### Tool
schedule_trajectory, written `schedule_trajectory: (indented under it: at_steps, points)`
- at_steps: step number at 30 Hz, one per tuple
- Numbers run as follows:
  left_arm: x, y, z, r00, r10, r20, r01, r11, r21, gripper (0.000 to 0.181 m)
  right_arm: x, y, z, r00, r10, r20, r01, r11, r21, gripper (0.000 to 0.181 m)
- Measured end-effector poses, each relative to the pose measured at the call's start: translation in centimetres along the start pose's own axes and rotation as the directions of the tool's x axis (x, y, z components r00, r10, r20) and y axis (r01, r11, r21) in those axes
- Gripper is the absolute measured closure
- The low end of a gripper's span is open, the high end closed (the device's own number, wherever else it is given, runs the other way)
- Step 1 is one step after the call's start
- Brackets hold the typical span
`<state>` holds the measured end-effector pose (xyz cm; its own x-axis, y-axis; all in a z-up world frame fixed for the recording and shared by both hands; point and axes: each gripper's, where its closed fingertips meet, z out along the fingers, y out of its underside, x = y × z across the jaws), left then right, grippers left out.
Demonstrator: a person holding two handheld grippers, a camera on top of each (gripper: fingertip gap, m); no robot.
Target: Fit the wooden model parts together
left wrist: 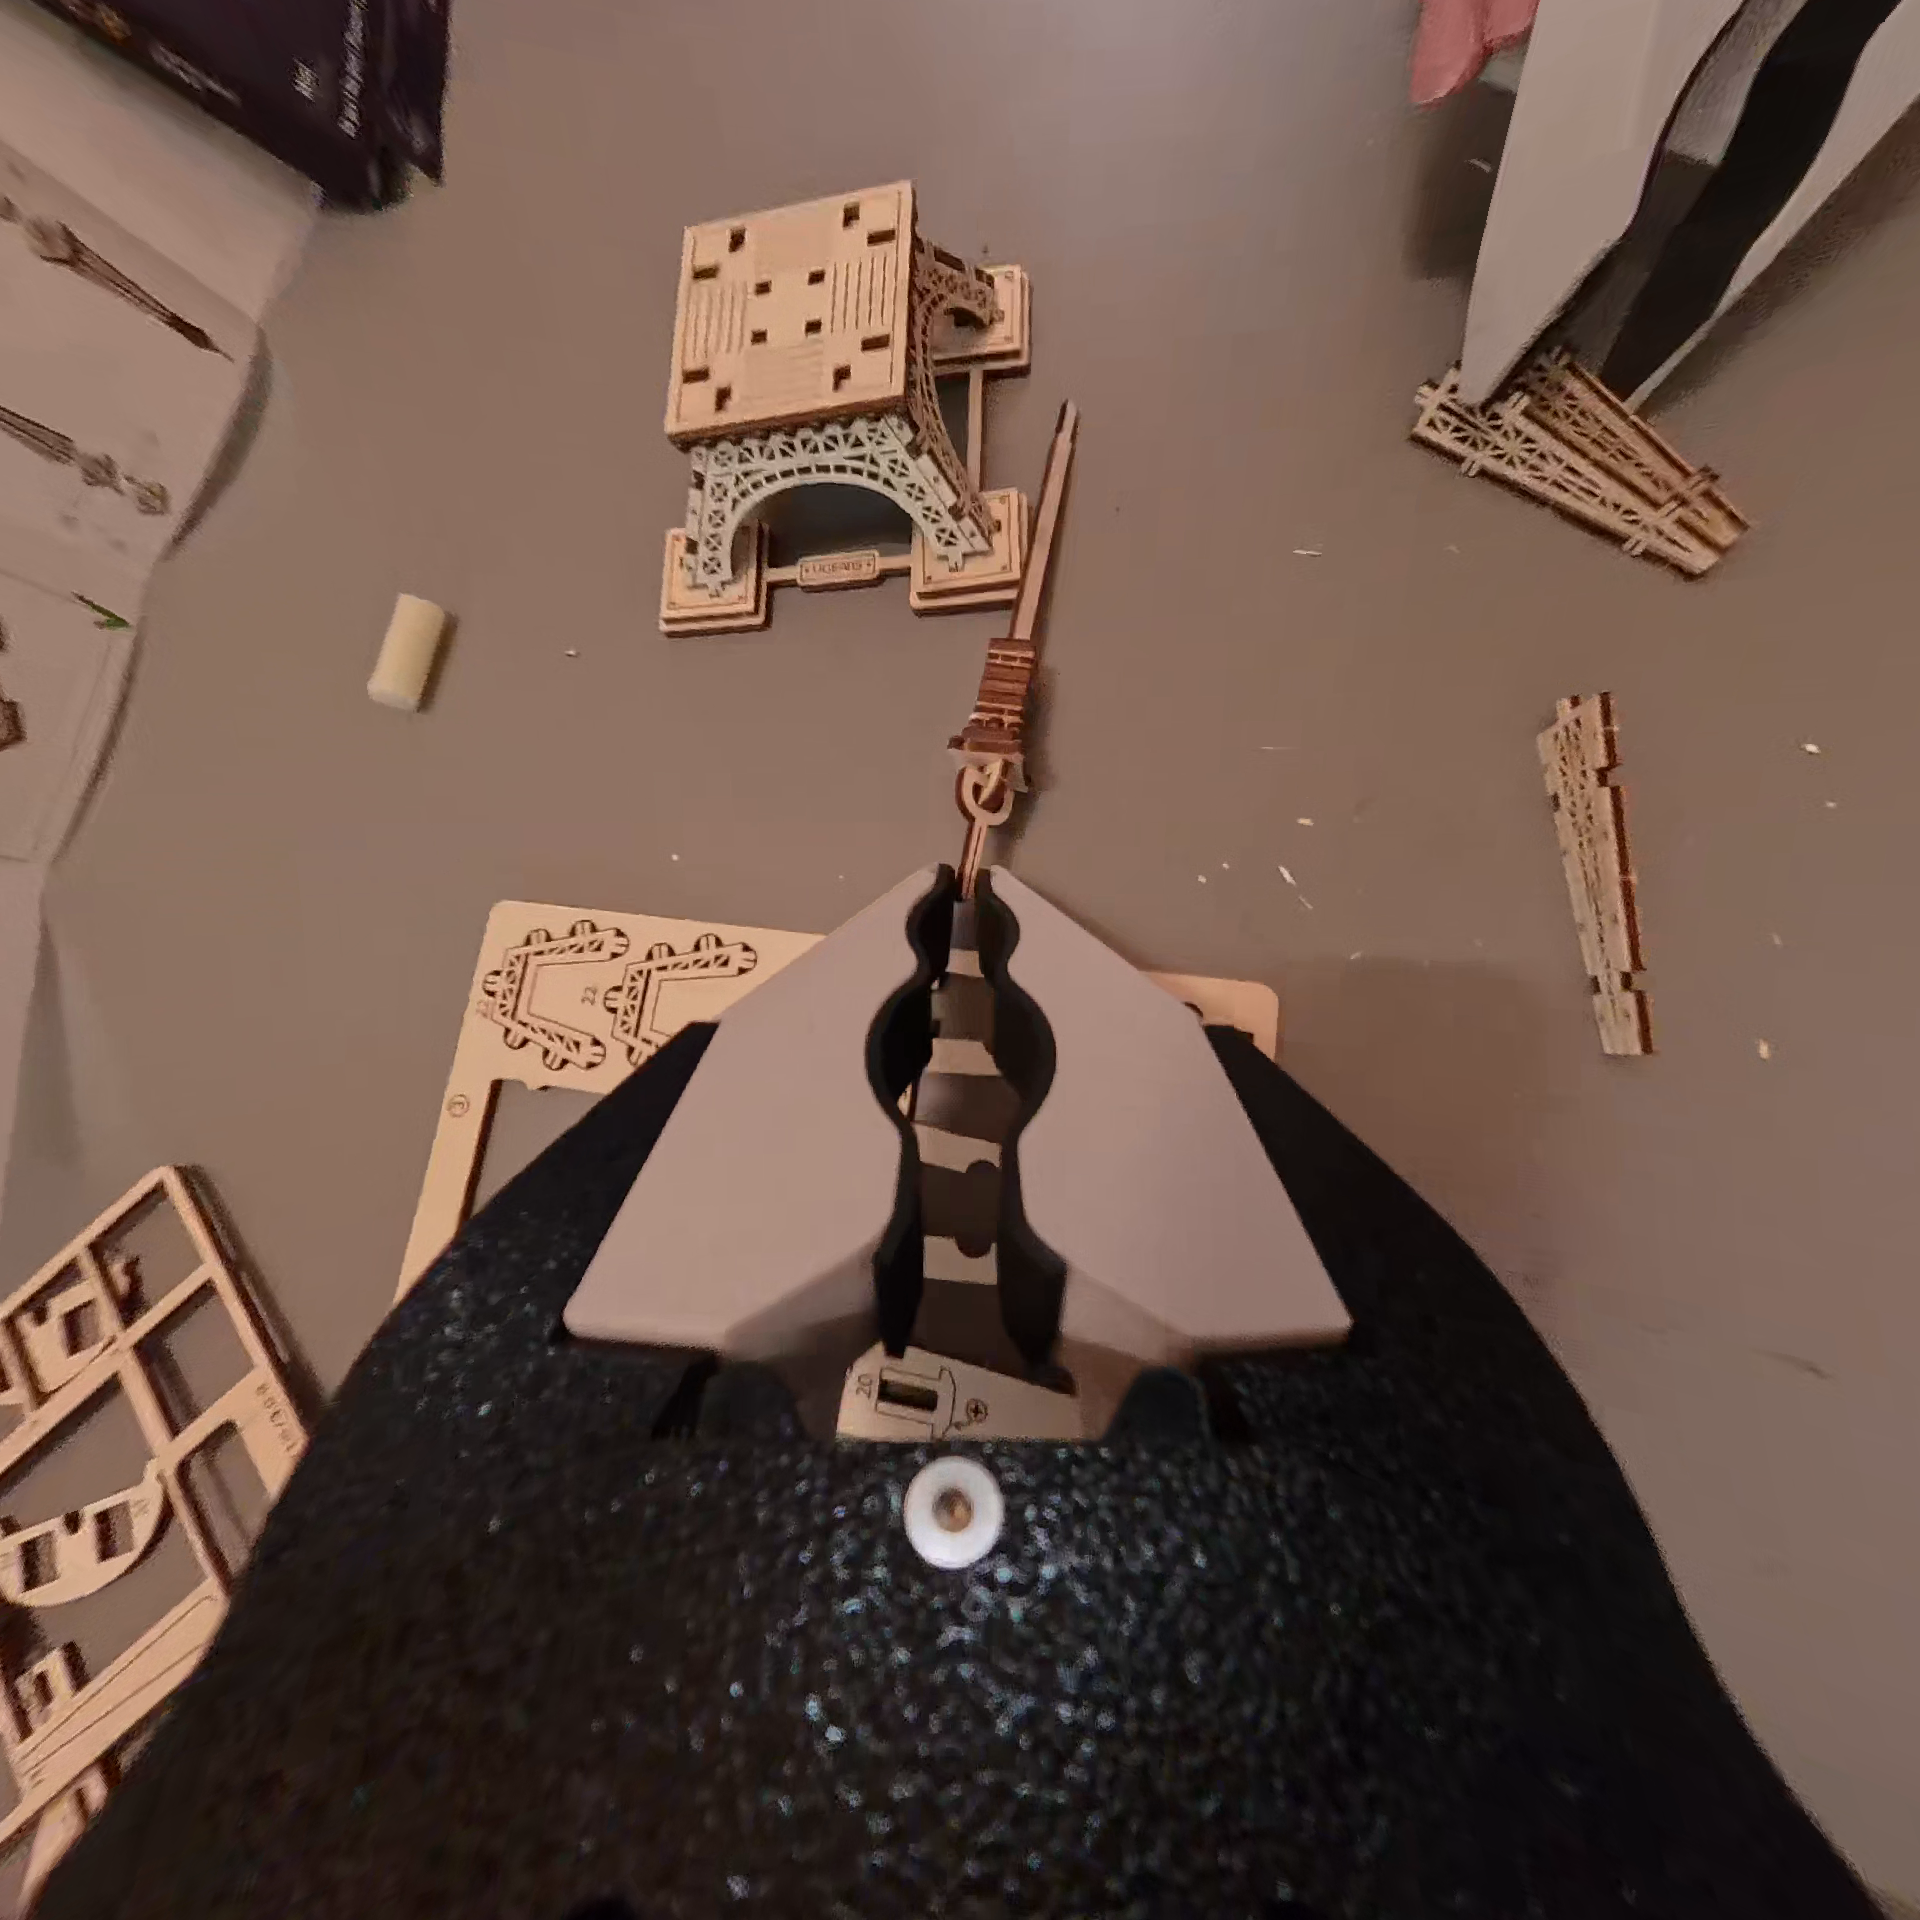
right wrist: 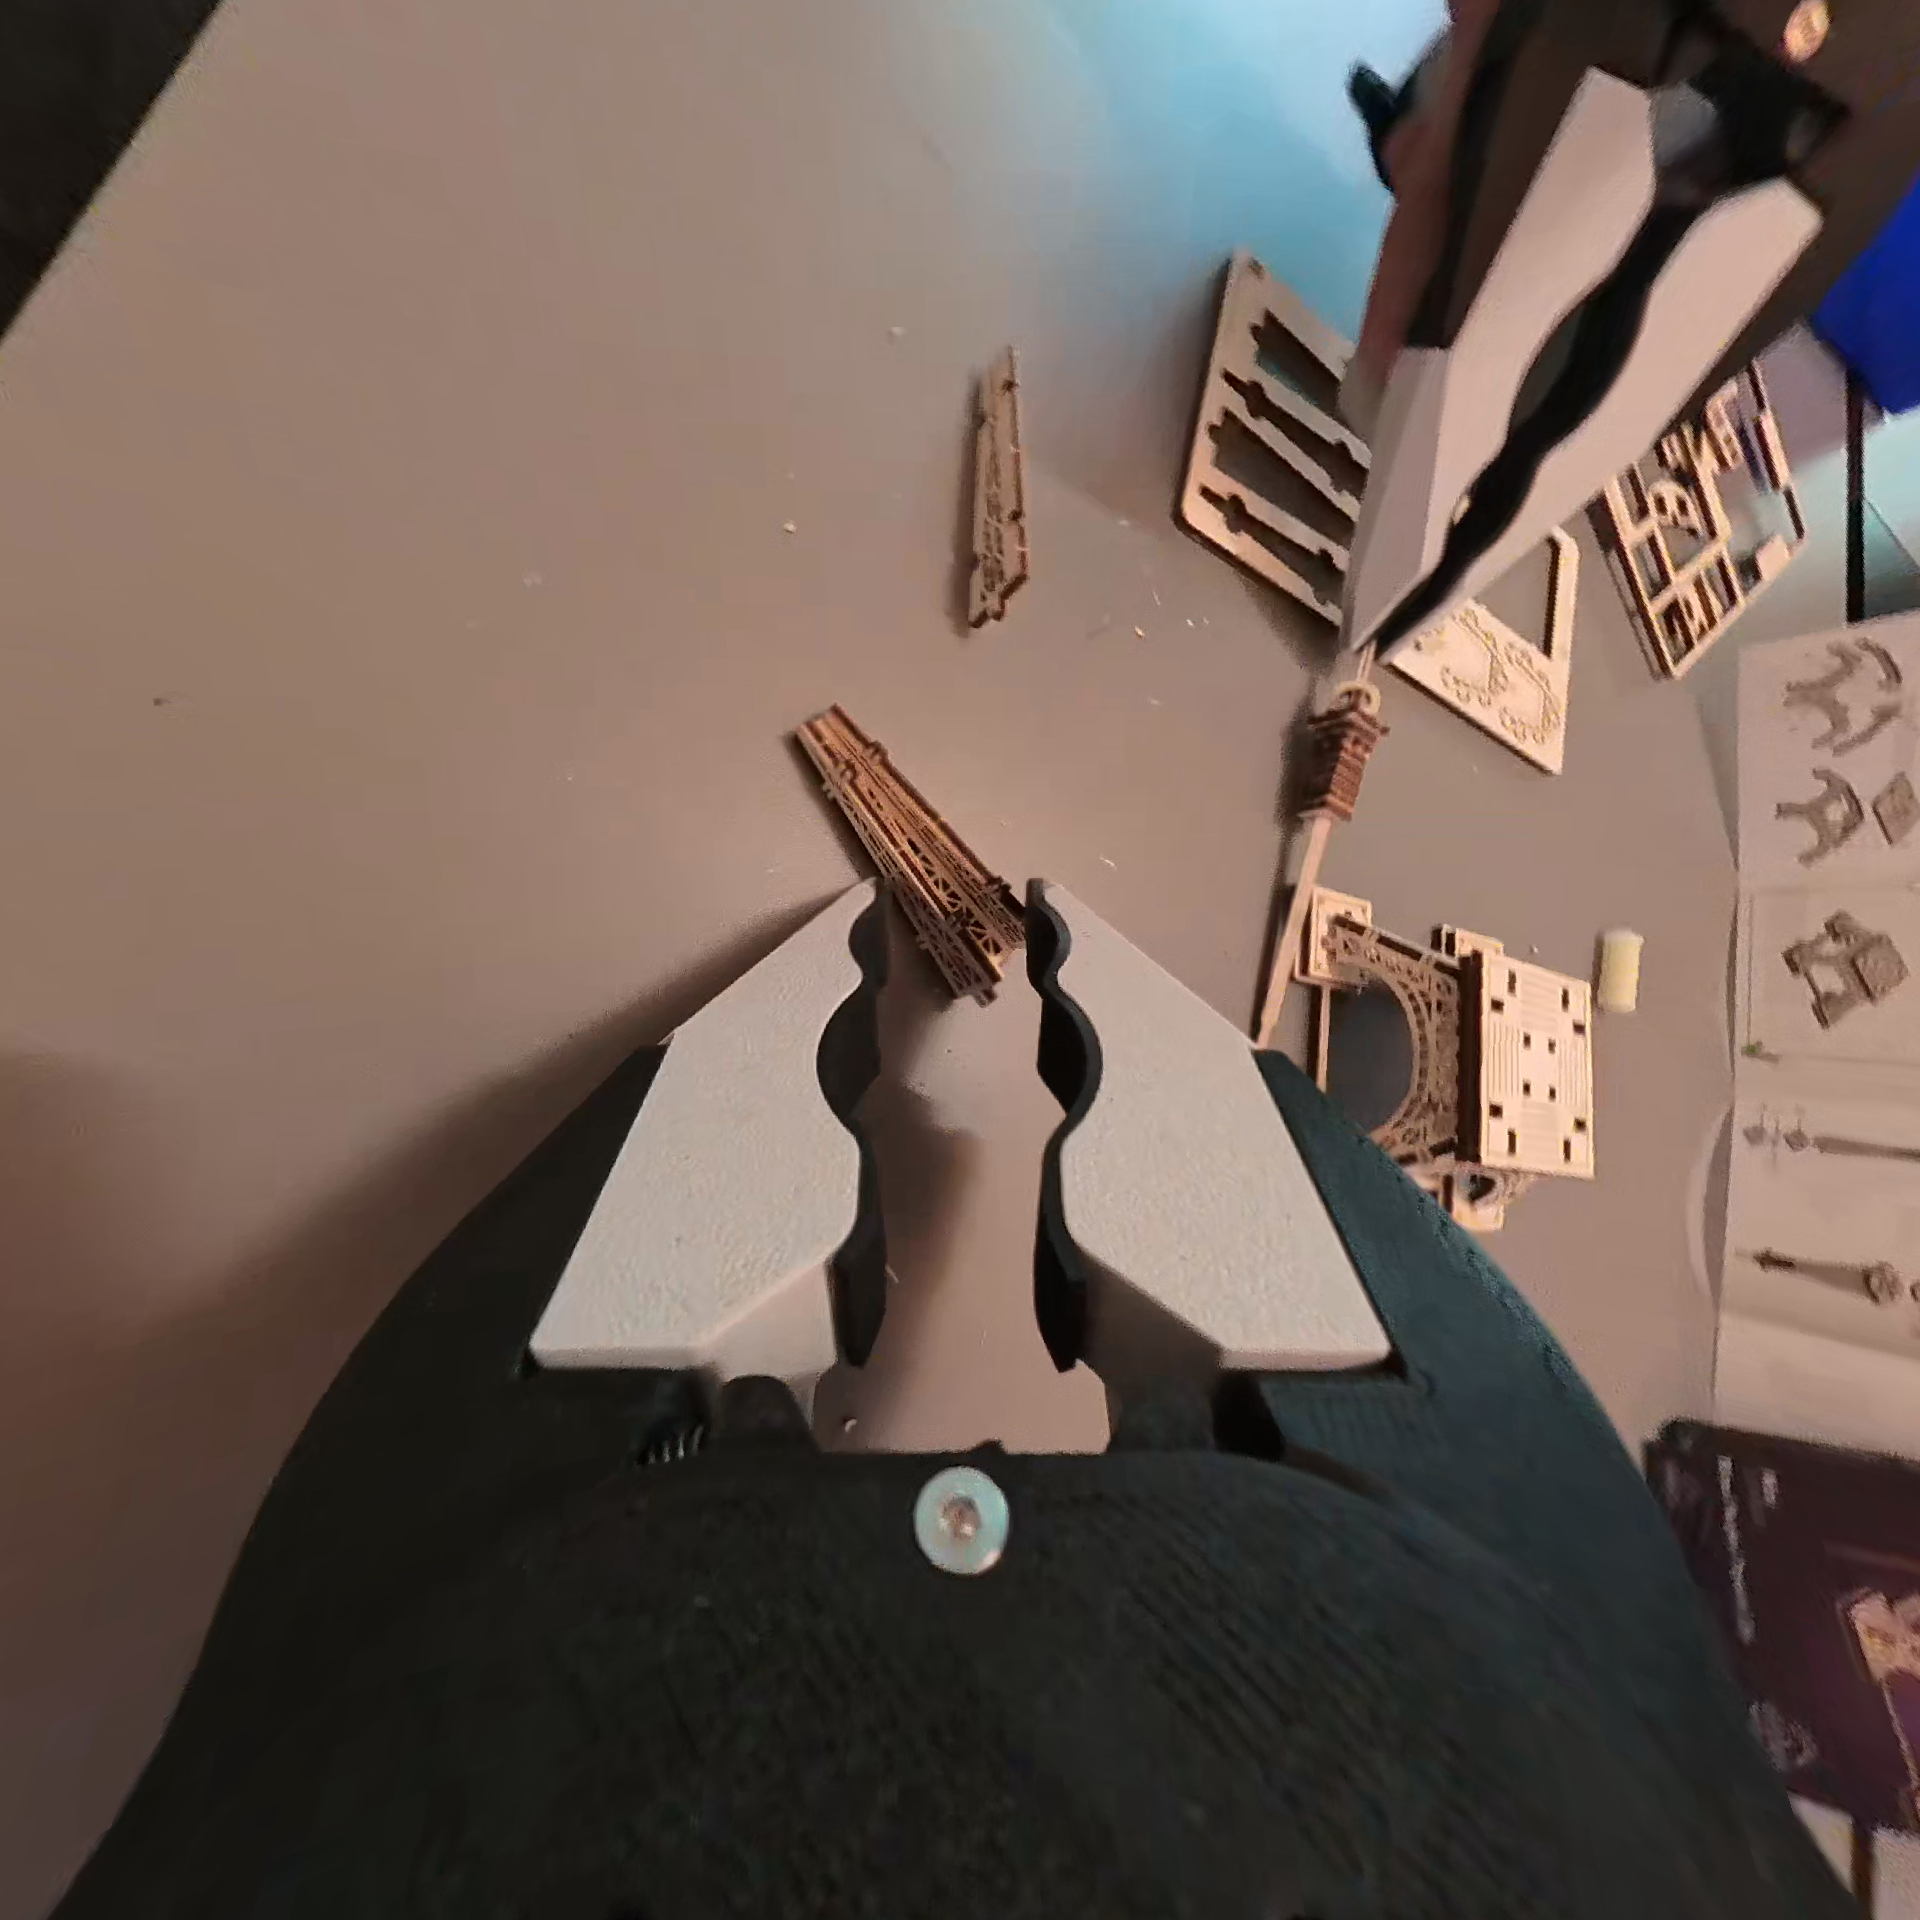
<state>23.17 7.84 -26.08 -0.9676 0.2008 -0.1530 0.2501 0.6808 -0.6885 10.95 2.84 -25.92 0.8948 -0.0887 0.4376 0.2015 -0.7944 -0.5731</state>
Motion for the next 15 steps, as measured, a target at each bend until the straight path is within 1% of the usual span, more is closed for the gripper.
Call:
schedule_trajectory:
  at_steps: [2, 5, 8, 11, 13, 15]
  points:
    - [0.2, -0.1, -0.2, 0.999, 0.034, 0.039, -0.034, 0.999, 0.000, 0.180, 0.2, 0.1, -0.1, 0.998, 0.067, -0.023, -0.067, 0.998, -0.007, 0.159]
    - [0.2, -0.5, -1.1, 0.983, 0.105, 0.148, -0.107, 0.994, 0.007, 0.180, 0.3, 0.2, -0.2, 0.990, 0.138, -0.042, -0.139, 0.990, -0.017, 0.159]
    - [0.6, -1.0, -3.0, 0.945, 0.165, 0.281, -0.166, 0.986, -0.023, 0.181, 0.7, 0.6, -0.3, 0.978, 0.194, -0.072, -0.197, 0.980, -0.034, 0.160]
    - [2.6, -2.4, -5.7, 0.902, 0.191, 0.387, -0.207, 0.978, -0.002, 0.181, 1.5, 1.5, -0.5, 0.968, 0.217, -0.125, -0.225, 0.973, -0.056, 0.160]
    - [4.7, -2.8, -7.0, 0.892, 0.195, 0.409, -0.215, 0.977, 0.004, 0.181, 1.5, 1.5, -0.5, 0.966, 0.228, -0.121, -0.234, 0.972, -0.037, 0.160]
    - [7.3, -2.7, -7.5, 0.893, 0.220, 0.393, -0.233, 0.972, -0.015, 0.181, 1.5, 1.5, -0.5, 0.966, 0.232, -0.114, -0.236, 0.972, -0.018, 0.159]
